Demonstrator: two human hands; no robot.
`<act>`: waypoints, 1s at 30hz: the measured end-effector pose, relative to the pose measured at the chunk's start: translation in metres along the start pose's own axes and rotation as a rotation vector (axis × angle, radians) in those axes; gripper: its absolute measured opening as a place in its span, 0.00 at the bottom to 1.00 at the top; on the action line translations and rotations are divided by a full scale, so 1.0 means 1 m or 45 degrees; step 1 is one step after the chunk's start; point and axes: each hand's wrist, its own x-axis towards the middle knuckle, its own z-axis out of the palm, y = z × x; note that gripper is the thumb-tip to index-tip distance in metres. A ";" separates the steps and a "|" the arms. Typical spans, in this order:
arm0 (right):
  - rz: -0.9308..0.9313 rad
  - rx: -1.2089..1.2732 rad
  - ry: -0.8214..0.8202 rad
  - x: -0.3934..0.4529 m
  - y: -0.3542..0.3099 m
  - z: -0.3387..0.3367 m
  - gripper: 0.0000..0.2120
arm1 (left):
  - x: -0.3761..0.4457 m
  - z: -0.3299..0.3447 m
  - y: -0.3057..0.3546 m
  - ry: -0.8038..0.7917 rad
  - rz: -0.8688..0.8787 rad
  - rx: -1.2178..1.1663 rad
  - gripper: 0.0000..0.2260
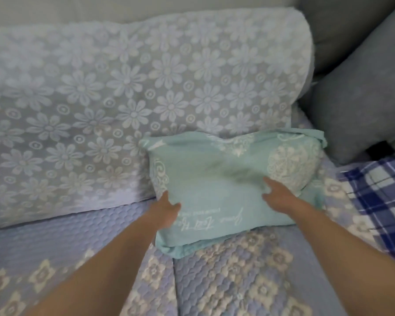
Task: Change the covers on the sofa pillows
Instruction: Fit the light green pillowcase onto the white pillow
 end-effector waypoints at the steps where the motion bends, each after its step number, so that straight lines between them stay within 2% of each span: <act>1: -0.019 0.034 -0.016 -0.005 -0.011 0.000 0.33 | -0.003 -0.009 0.000 -0.021 0.006 0.052 0.29; 5: -0.014 0.118 0.007 -0.041 -0.074 -0.016 0.30 | -0.028 -0.064 0.009 -0.079 0.035 0.044 0.23; 7: -0.039 0.148 0.021 -0.063 -0.111 -0.019 0.28 | -0.047 -0.094 0.012 -0.016 0.057 0.019 0.18; 11: -0.110 0.085 0.048 -0.106 -0.185 -0.004 0.24 | -0.093 -0.144 -0.006 0.125 0.128 -0.059 0.16; 15: -0.240 0.047 -0.158 -0.148 -0.271 0.063 0.16 | -0.145 -0.183 -0.073 0.109 0.098 -0.139 0.10; 19: -0.330 -0.031 -0.388 -0.194 -0.374 0.159 0.09 | -0.178 -0.248 -0.187 0.171 -0.062 -0.231 0.06; 22: -0.391 -0.049 -0.479 -0.225 -0.451 0.236 0.12 | -0.192 -0.302 -0.291 0.251 -0.184 -0.357 0.08; 24: -0.408 -0.013 -0.572 -0.251 -0.503 0.291 0.13 | -0.203 -0.337 -0.374 0.323 -0.270 -0.477 0.06; 25: -0.429 -0.011 -0.636 -0.267 -0.544 0.338 0.12 | -0.208 -0.363 -0.438 0.358 -0.345 -0.531 0.06; 27: -0.439 0.001 -0.666 -0.283 -0.578 0.383 0.09 | -0.214 -0.382 -0.509 0.402 -0.440 -0.608 0.07; 30: -0.418 0.020 -0.641 -0.303 -0.641 0.497 0.06 | -0.218 -0.419 -0.642 0.414 -0.623 -0.732 0.09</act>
